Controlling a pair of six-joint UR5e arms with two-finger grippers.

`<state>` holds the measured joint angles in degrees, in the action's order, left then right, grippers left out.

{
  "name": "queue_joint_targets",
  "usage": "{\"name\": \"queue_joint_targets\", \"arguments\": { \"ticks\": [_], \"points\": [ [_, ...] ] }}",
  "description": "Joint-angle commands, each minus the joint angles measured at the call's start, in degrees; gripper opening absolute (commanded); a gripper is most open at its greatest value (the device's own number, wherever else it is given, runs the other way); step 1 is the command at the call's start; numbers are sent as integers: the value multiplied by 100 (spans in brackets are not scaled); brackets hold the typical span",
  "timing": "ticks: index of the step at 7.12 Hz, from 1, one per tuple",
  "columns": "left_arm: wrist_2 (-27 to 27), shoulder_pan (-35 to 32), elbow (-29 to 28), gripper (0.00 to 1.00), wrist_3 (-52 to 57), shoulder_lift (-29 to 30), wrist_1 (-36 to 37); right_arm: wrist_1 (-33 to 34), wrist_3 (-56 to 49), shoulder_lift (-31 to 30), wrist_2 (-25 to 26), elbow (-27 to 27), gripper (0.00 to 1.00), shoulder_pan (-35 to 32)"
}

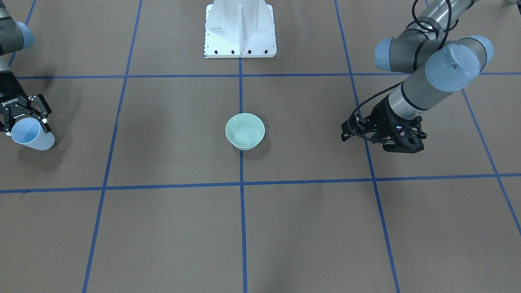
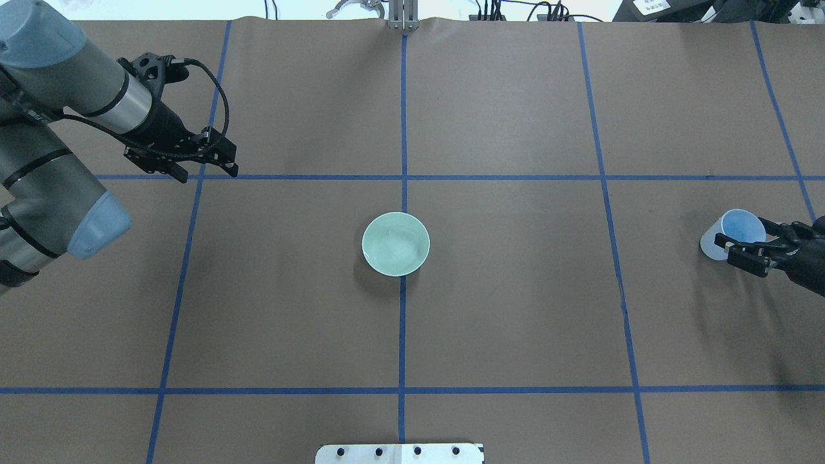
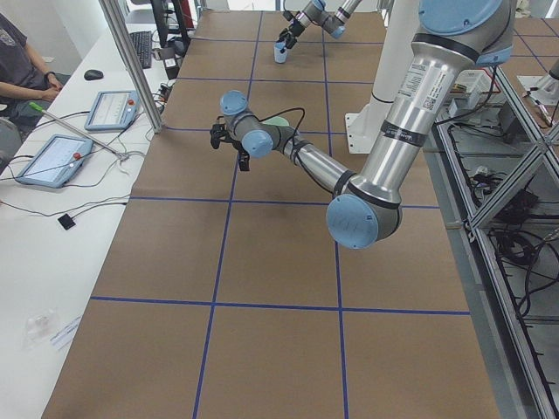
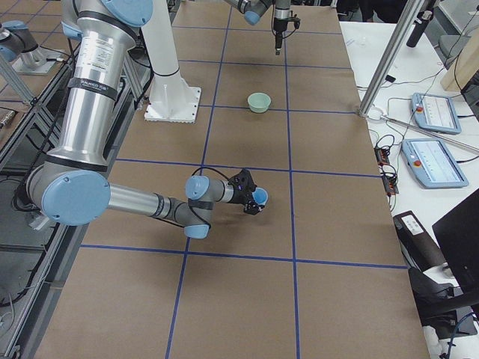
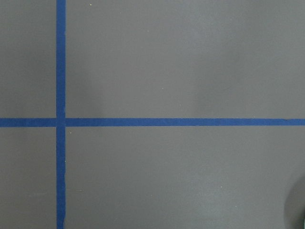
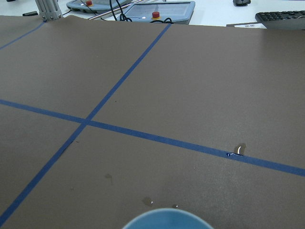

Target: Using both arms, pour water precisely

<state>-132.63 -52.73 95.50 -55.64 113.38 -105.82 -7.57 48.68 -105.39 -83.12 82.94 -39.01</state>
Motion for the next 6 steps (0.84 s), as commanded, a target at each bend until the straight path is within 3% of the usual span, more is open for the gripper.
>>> {"name": "queue_joint_targets", "arguments": {
  "ticks": [1,3,6],
  "points": [
    [0,-9,4,100,0,0,9,-17,1,-51,15,20,99,-18],
    [0,-9,47,100,-78,0,9,-516,1,-261,6,46,99,-27],
    [9,0,205,100,-298,-96,9,-518,-8,-315,-142,135,99,-237]
  ]
}}
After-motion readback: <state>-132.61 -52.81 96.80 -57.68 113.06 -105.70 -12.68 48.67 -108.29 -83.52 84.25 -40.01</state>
